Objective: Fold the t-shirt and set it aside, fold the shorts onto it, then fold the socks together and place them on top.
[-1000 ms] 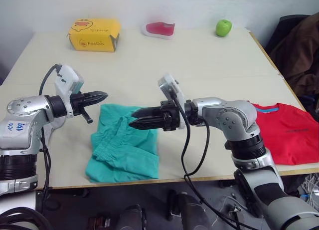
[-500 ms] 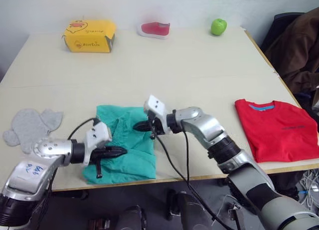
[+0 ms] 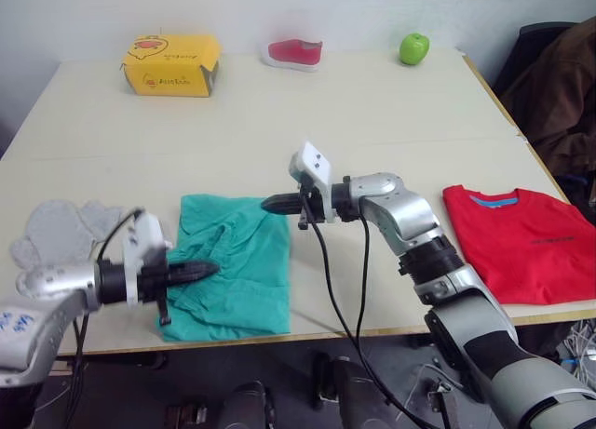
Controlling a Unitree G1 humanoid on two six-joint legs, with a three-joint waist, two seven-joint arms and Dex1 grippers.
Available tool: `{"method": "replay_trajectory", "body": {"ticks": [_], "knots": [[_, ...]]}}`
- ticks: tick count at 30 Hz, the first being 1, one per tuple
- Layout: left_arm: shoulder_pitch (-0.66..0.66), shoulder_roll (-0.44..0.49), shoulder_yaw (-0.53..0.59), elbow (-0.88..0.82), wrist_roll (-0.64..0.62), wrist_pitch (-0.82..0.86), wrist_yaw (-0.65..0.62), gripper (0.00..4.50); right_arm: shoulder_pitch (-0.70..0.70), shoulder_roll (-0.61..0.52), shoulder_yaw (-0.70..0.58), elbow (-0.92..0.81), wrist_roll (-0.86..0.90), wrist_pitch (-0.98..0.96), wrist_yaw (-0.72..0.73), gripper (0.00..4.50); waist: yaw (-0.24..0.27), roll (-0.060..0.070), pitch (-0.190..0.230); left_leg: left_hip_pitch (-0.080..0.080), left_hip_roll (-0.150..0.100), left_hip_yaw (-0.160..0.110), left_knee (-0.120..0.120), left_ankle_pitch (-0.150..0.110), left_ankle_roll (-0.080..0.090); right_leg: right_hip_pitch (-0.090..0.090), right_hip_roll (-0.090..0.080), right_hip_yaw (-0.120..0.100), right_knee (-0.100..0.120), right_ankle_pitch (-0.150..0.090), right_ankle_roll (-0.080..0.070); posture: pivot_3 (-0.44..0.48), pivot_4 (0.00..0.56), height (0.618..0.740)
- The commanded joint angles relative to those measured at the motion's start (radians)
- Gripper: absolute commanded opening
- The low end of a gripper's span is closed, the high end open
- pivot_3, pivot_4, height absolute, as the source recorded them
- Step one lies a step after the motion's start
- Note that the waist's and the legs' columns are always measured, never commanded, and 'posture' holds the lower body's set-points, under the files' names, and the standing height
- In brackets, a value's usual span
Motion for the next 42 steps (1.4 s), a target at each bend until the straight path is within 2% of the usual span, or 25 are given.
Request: {"method": "replay_trajectory", "body": {"ticks": [1,6,12,15,20,22,23,25,29,31,35,38,42], "knots": [[-0.043,0.004,-0.073,0.063,0.064,-0.017,0.025,0.00,0.075,-0.039,0.038,-0.130,0.026,0.070,0.033,0.05,0.000,0.000,0.000,0.000,0.000,0.000,0.000,0.000,0.000,0.000,0.000,0.000,0.000,0.000,0.000,0.000,0.150,0.740],[-0.135,-0.012,-0.201,0.245,0.226,-0.137,0.048,0.00,0.187,-0.056,0.146,-0.139,-0.076,0.023,-0.006,0.05,-0.002,0.000,0.000,0.000,-0.001,0.000,0.000,0.000,0.000,0.000,0.000,-0.001,0.000,0.000,0.000,0.000,0.150,0.740],[-0.234,-0.036,-0.217,0.449,0.304,-0.265,0.043,0.00,0.273,-0.128,0.152,-0.225,-0.100,0.063,-0.012,0.05,0.001,0.000,0.000,-0.001,-0.001,0.000,0.001,0.000,0.000,0.000,0.000,-0.001,0.000,0.000,0.000,0.000,0.150,0.740],[-0.251,-0.025,-0.197,0.481,0.300,-0.290,0.013,0.00,0.308,-0.178,0.081,-0.314,-0.040,0.130,-0.012,0.05,0.003,0.000,0.000,-0.001,-0.001,-0.001,0.001,0.000,0.000,0.000,0.000,-0.002,0.000,0.000,0.000,0.000,0.150,0.740],[-0.231,0.005,-0.119,0.374,0.192,-0.214,-0.056,0.00,0.339,-0.231,-0.141,-0.444,0.150,0.377,-0.072,0.05,0.004,0.000,0.000,-0.002,0.000,-0.002,0.002,0.000,0.000,0.000,0.000,-0.003,0.000,0.000,0.000,0.000,0.150,0.740],[-0.200,0.025,-0.067,0.286,0.114,-0.158,-0.093,0.00,0.349,-0.259,-0.243,-0.452,0.238,0.526,-0.099,0.43,0.004,0.000,0.000,-0.002,0.000,-0.002,0.002,0.000,0.000,0.000,0.000,-0.003,0.000,0.000,0.000,0.000,0.150,0.740],[-0.187,0.033,-0.050,0.254,0.085,-0.133,-0.107,0.30,0.351,-0.262,-0.272,-0.448,0.266,0.573,-0.116,0.68,0.004,0.000,0.000,-0.002,0.000,-0.002,0.002,0.000,0.000,0.000,0.000,-0.003,0.000,0.000,0.000,0.000,0.150,0.740],[-0.139,0.068,-0.018,0.176,0.022,-0.085,-0.162,0.57,0.347,-0.242,-0.317,-0.411,0.301,0.661,-0.166,1.28,0.000,0.000,0.000,-0.001,0.000,-0.002,0.002,0.000,0.000,0.000,0.000,-0.002,-0.001,0.000,0.000,0.000,0.150,0.740],[-0.079,0.114,0.003,0.101,-0.011,-0.056,-0.197,1.73,0.315,-0.181,-0.351,-0.331,0.329,0.738,-0.241,2.58,-0.001,0.001,0.001,-0.001,0.000,-0.001,0.001,0.000,-0.001,0.000,0.000,-0.002,0.000,0.000,0.000,0.000,0.150,0.740],[-0.064,0.127,0.008,0.089,-0.008,-0.060,-0.200,2.40,0.289,-0.138,-0.340,-0.264,0.316,0.735,-0.280,3.32,0.000,0.002,0.001,0.000,-0.001,-0.001,0.001,0.000,-0.001,0.000,0.000,-0.001,0.000,0.000,0.000,0.000,0.150,0.740],[-0.069,0.132,0.022,0.089,-0.003,-0.062,-0.184,3.51,0.238,-0.053,-0.266,-0.137,0.278,0.705,-0.319,4.50,0.000,0.003,0.002,0.000,-0.001,-0.001,0.001,0.000,-0.001,0.000,0.000,-0.001,0.001,0.000,0.000,0.000,0.150,0.740],[-0.069,0.133,0.028,0.085,-0.008,-0.056,-0.178,4.40,0.198,0.001,-0.230,-0.060,0.257,0.676,-0.330,4.50,-0.004,0.003,0.002,-0.001,0.000,-0.001,0.001,0.000,-0.001,0.000,0.001,-0.001,0.001,0.000,0.000,0.000,0.150,0.740],[-0.053,0.131,0.045,0.060,-0.030,-0.034,-0.177,4.46,0.130,0.124,-0.183,0.062,0.225,0.635,-0.362,4.50,-0.006,0.003,0.002,-0.001,0.000,-0.001,0.001,0.000,-0.001,0.000,0.001,-0.001,0.001,0.000,0.000,0.000,0.150,0.740]]}}
